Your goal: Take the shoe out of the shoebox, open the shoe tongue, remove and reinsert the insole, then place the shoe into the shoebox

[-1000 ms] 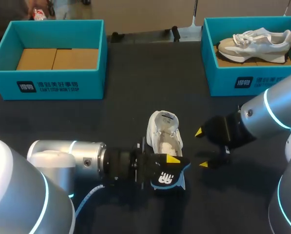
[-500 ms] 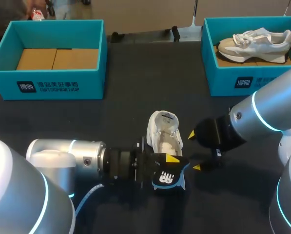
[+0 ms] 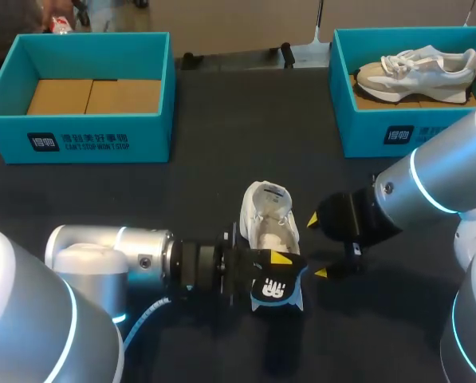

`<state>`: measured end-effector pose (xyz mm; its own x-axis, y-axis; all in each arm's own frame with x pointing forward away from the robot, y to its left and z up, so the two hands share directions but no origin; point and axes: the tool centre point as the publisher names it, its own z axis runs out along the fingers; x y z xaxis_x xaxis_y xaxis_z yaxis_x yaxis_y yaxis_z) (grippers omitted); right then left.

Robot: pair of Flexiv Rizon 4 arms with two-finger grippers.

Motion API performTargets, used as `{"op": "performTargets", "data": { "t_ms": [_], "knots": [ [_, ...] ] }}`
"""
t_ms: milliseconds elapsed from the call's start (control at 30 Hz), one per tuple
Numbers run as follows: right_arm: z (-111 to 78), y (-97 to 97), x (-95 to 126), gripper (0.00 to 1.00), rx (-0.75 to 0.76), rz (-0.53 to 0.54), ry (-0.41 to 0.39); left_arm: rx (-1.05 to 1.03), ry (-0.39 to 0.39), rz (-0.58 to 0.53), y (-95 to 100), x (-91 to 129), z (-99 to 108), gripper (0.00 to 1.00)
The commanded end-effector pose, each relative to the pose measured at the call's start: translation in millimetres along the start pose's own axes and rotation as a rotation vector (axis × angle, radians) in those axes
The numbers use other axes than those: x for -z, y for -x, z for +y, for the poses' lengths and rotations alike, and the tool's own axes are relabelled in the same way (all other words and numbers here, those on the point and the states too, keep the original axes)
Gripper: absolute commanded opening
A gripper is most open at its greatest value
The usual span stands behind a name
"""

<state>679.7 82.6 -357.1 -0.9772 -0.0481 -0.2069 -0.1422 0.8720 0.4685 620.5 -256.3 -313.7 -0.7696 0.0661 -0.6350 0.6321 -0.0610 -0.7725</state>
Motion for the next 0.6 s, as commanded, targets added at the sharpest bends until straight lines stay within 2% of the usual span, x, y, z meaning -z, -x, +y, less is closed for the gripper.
{"op": "performTargets", "data": {
  "t_ms": [33, 600],
  "knots": [
    [1.2, -0.9, -1.0, 1.00, -0.001, -0.003, -0.003, -0.001, -0.004, 0.005, -0.1, -2.9, 10.5, 0.00],
    [1.2, -0.9, -1.0, 1.00, -0.001, -0.003, -0.003, -0.005, 0.040, 0.019, 3.5, 4.0, 44.4, 0.00]
  ]
}}
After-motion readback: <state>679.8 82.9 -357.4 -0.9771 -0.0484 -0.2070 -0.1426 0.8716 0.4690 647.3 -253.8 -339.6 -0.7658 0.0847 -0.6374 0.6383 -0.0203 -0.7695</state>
